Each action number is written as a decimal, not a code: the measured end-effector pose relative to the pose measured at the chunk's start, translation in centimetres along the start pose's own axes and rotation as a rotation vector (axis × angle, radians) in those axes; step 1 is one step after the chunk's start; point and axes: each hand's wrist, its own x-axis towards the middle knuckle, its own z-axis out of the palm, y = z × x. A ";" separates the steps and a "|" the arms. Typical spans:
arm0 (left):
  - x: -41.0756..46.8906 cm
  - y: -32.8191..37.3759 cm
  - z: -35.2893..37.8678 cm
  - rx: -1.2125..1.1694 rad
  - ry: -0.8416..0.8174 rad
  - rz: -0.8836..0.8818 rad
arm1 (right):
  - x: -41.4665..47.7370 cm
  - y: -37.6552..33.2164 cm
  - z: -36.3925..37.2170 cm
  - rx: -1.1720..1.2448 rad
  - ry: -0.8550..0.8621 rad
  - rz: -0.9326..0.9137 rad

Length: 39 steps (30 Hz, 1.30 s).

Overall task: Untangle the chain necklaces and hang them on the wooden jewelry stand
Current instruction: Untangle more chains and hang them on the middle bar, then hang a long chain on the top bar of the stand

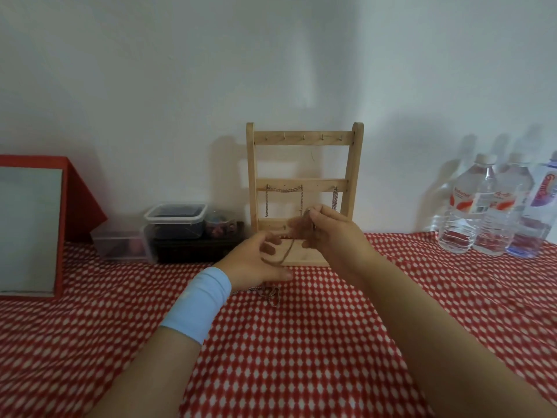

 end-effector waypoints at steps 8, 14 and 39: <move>0.0 -1.1 2.8 0.264 -0.099 0.010 | -0.8 -2.6 -0.1 0.320 -0.135 0.075; -0.4 -2.0 1.1 0.610 -0.003 -0.083 | -1.5 -3.6 -1.6 0.094 0.007 0.102; -0.3 3.7 3.2 -0.206 0.015 0.079 | -2.1 -2.1 -3.7 -0.587 0.039 0.159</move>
